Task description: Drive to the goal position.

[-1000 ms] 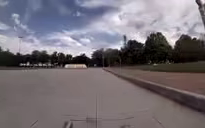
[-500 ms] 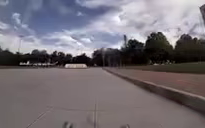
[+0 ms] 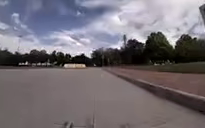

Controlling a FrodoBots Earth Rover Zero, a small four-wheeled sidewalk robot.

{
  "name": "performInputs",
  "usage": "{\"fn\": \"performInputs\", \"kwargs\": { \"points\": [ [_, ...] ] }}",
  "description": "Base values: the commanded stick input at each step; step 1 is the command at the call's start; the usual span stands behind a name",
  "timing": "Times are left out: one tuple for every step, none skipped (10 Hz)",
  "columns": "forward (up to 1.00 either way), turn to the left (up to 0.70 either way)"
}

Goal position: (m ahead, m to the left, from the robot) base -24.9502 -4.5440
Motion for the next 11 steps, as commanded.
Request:
{"fn": "performInputs", "kwargs": {
  "points": [
    [1.00, 0.00],
    [1.00, 0.00],
    [1.00, 0.00],
    [1.00, 0.00],
    [1.00, 0.00],
    [1.00, 0.00],
    [1.00, 0.00],
    [1.00, 0.00],
    [1.00, 0.00],
    [1.00, 0.00],
    [1.00, 0.00]
  ]
}}
